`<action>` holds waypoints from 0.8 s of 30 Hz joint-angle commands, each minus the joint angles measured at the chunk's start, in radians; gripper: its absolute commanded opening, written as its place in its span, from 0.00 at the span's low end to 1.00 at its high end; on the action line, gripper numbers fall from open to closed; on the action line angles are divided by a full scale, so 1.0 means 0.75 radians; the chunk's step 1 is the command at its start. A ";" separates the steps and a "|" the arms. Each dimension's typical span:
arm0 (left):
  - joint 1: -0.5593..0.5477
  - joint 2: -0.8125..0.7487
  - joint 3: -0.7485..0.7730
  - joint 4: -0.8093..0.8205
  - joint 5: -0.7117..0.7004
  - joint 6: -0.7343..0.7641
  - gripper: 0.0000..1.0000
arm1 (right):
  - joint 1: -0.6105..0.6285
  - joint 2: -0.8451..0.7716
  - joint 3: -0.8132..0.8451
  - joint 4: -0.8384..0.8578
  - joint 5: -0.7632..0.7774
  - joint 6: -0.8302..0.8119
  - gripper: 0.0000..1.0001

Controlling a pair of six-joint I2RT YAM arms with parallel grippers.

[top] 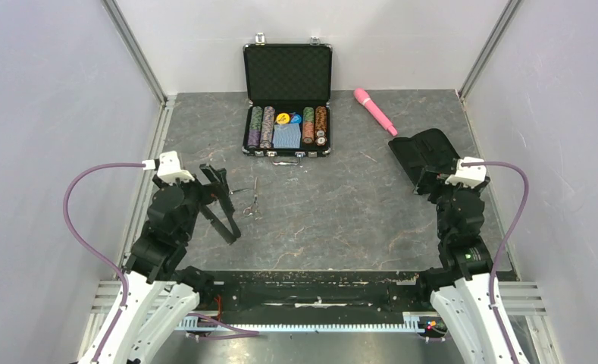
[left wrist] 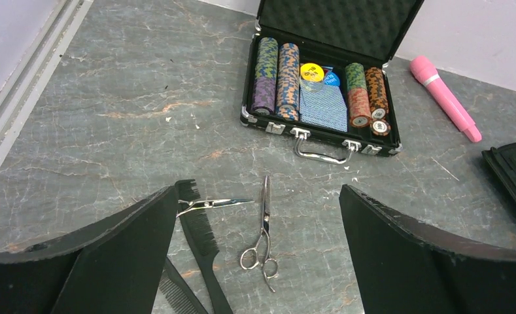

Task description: Sort the hair-cutting tools

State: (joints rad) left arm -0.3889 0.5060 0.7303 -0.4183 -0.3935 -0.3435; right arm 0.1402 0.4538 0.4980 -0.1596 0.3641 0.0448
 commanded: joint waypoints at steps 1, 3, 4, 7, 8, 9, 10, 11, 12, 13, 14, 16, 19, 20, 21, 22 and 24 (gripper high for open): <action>-0.005 -0.001 0.002 0.050 0.012 -0.004 1.00 | 0.003 0.009 0.062 -0.001 -0.042 0.037 0.98; -0.004 -0.008 0.002 0.041 0.000 0.001 1.00 | 0.002 0.028 0.066 -0.012 -0.081 0.043 0.98; -0.005 -0.013 0.002 0.035 -0.015 0.000 1.00 | 0.002 0.047 0.071 -0.019 -0.098 0.045 0.98; -0.005 -0.005 0.009 0.011 -0.059 -0.014 1.00 | 0.003 0.129 0.106 -0.055 -0.153 0.055 0.98; -0.004 0.004 0.015 0.001 -0.066 -0.024 1.00 | 0.002 0.168 0.123 -0.074 -0.175 0.058 0.98; -0.005 0.018 0.021 -0.012 -0.067 -0.031 1.00 | 0.003 0.207 0.144 -0.095 -0.197 0.065 0.98; -0.004 0.031 0.032 -0.023 -0.068 -0.039 1.00 | 0.003 0.254 0.163 -0.127 -0.213 0.067 0.98; -0.005 0.053 0.041 -0.038 -0.068 -0.046 1.00 | 0.003 0.309 0.190 -0.157 -0.223 0.071 0.98; -0.005 0.073 0.052 -0.051 -0.071 -0.054 1.00 | 0.002 0.348 0.213 -0.195 -0.222 0.078 0.98; -0.005 0.098 0.062 -0.064 -0.071 -0.060 1.00 | 0.003 0.398 0.239 -0.230 -0.212 0.096 0.98; -0.004 0.126 0.072 -0.078 -0.064 -0.066 1.00 | 0.003 0.431 0.262 -0.250 -0.200 0.122 0.98; -0.005 0.174 0.090 -0.103 -0.046 -0.076 1.00 | 0.002 0.486 0.299 -0.265 -0.173 0.191 0.98; -0.005 0.248 0.119 -0.149 -0.011 -0.098 1.00 | 0.003 0.481 0.291 -0.251 -0.232 0.213 0.98; -0.004 0.275 0.127 -0.169 -0.001 -0.109 1.00 | 0.002 0.461 0.262 -0.225 -0.296 0.180 0.98; -0.003 0.310 0.139 -0.188 0.016 -0.112 1.00 | 0.003 0.438 0.228 -0.196 -0.348 0.160 0.98; -0.004 0.353 0.157 -0.207 0.035 -0.114 1.00 | 0.003 0.427 0.209 -0.180 -0.370 0.153 0.98; -0.004 0.437 0.198 -0.261 0.070 -0.117 1.00 | 0.003 0.430 0.197 -0.182 -0.402 0.145 0.98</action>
State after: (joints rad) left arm -0.3889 0.7506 0.8024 -0.5461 -0.3939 -0.3706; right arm 0.1402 0.8009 0.6655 -0.3351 0.1570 0.1596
